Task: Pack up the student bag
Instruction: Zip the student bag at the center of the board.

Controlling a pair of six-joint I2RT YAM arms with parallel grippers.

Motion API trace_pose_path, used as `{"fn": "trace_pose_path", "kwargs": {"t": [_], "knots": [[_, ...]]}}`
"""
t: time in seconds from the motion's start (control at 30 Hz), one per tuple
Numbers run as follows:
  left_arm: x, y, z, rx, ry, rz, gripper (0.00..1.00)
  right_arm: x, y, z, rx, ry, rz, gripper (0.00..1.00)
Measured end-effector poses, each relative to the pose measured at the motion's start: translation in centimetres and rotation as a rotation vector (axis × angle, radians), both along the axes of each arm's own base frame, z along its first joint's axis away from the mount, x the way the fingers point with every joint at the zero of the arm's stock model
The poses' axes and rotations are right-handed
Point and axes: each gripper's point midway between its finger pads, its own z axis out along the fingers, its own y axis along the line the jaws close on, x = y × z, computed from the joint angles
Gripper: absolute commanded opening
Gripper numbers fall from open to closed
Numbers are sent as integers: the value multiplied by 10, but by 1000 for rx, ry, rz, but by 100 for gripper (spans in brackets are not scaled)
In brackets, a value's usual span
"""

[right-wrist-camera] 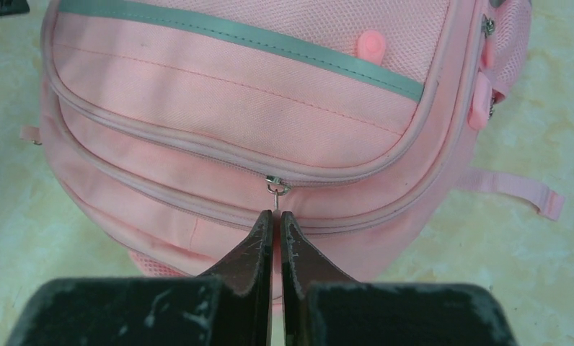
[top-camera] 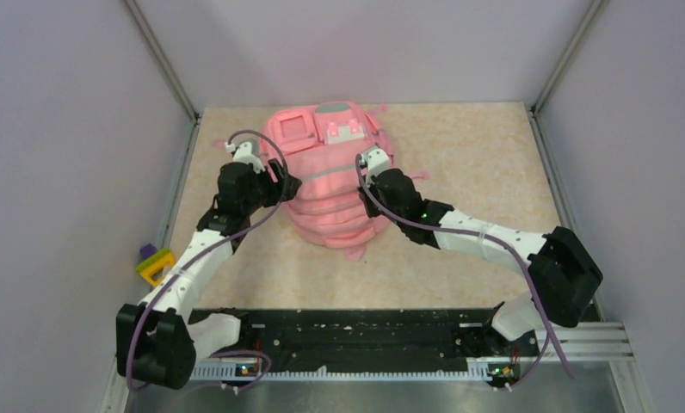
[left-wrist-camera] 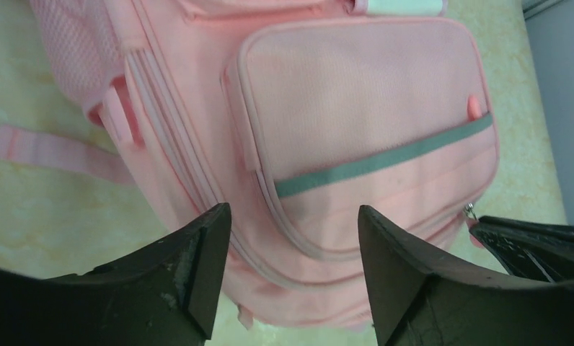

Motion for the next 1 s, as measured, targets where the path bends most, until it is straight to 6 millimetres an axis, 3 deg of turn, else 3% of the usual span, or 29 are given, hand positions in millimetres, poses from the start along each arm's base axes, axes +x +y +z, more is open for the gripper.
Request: {"fn": "trace_pose_path", "kwargs": {"t": [0.17,0.3,0.6,0.7,0.83,1.0], "knots": [[-34,-12,-13,-90,38,26,65,-3,4,0,26,8,20,0],[-43,-25,-25,-148,70,26,65,-4,6,-1,35,16,28,0],[-30,-25,-38,-205,92,96,62,-6,5,2,46,15,38,0],[-24,-27,-41,-220,96,106,47,-7,4,2,48,13,38,0],[-18,-27,-45,-234,102,124,3,-6,2,3,47,7,31,0],[-17,-25,-43,-241,91,139,0,-3,-9,-3,11,4,-23,0]]}}
